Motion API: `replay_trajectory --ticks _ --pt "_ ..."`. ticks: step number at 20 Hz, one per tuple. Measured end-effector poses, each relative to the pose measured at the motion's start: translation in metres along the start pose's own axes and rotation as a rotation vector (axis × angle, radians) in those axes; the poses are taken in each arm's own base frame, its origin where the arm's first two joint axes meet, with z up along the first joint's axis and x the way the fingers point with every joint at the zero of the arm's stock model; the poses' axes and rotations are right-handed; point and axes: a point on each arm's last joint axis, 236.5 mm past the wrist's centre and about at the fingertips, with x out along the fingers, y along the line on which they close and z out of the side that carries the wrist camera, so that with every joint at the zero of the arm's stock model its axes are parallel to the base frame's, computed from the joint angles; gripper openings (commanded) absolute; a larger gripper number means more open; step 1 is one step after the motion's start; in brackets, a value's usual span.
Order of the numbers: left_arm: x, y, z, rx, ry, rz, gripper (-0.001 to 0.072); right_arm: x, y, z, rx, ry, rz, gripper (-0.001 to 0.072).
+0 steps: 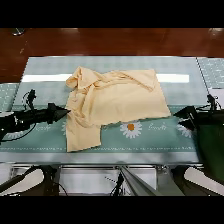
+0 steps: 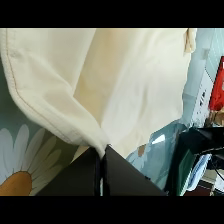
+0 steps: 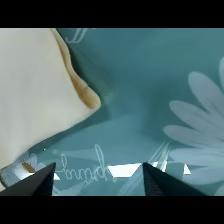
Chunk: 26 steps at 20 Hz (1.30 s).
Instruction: Fold the shirts.
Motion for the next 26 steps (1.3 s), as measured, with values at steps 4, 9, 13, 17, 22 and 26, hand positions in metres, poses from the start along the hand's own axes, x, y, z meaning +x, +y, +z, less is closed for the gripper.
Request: replay_trajectory --ticks 4,9,13,17,22,26 --pt "0.000 -0.001 0.001 0.003 -0.001 -0.001 0.0027 0.008 0.004 0.006 0.027 -0.010 0.052 0.0619" --pt "0.000 -0.001 0.001 0.003 0.000 -0.002 0.0027 0.030 0.023 0.018 -0.017 -0.008 0.068 0.0618" --pt "0.000 -0.001 0.001 0.002 0.000 -0.003 0.0026 0.053 0.045 0.027 -0.069 0.029 0.046 0.0426" --pt "-0.001 -0.003 0.002 0.001 -0.001 -0.007 0.0026 0.072 0.069 0.031 -0.154 0.079 0.012 0.0021" --pt "-0.039 -0.089 0.066 0.130 -0.206 -0.160 0.0025 0.011 0.160 0.072 -0.417 -0.003 0.035 0.0020" --pt "-0.131 -0.244 0.116 0.487 -0.451 -0.281 0.0025 -0.138 0.286 0.112 -0.686 -0.388 0.035 0.0021"
